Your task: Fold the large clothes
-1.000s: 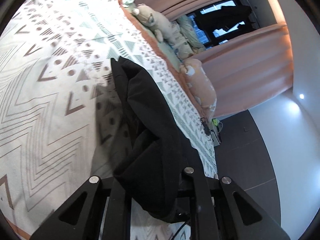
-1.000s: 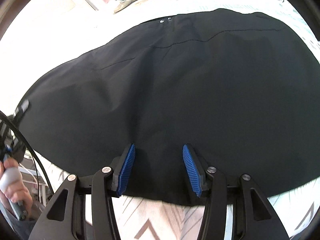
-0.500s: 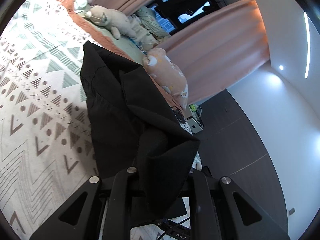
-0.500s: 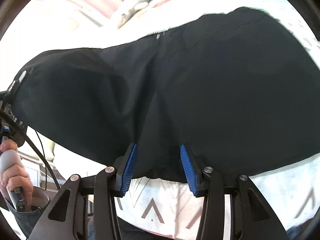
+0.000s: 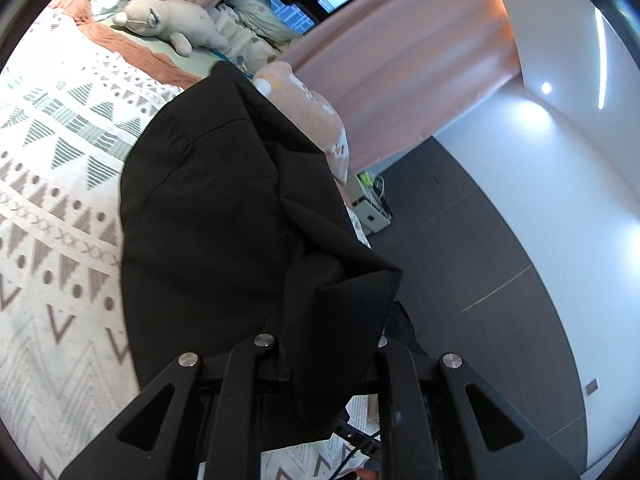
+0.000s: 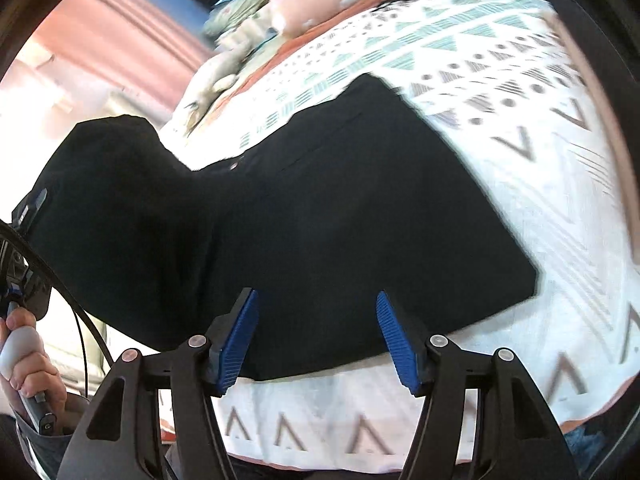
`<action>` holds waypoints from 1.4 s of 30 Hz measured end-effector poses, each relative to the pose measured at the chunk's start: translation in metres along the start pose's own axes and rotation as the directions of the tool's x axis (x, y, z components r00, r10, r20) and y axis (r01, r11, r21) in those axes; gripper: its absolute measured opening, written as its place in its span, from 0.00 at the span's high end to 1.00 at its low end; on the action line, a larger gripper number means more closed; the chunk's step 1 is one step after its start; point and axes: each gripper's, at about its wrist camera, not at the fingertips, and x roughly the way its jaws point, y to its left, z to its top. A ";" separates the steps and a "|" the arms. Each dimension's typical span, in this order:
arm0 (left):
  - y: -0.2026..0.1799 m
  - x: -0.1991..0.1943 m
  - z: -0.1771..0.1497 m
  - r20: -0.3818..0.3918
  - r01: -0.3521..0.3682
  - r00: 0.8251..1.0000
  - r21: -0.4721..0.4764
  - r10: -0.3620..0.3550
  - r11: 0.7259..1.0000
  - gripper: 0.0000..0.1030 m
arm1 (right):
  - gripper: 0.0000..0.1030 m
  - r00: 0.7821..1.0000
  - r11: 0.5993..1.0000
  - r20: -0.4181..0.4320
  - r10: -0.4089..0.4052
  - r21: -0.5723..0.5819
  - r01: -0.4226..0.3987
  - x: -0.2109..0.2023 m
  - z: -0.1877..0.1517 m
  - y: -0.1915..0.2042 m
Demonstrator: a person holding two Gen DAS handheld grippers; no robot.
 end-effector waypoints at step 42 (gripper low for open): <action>-0.007 0.028 -0.079 -0.218 -0.239 0.934 0.212 0.285 0.947 0.10 | 0.25 0.998 0.996 0.043 0.051 0.077 -0.055 -0.065 0.006 -0.019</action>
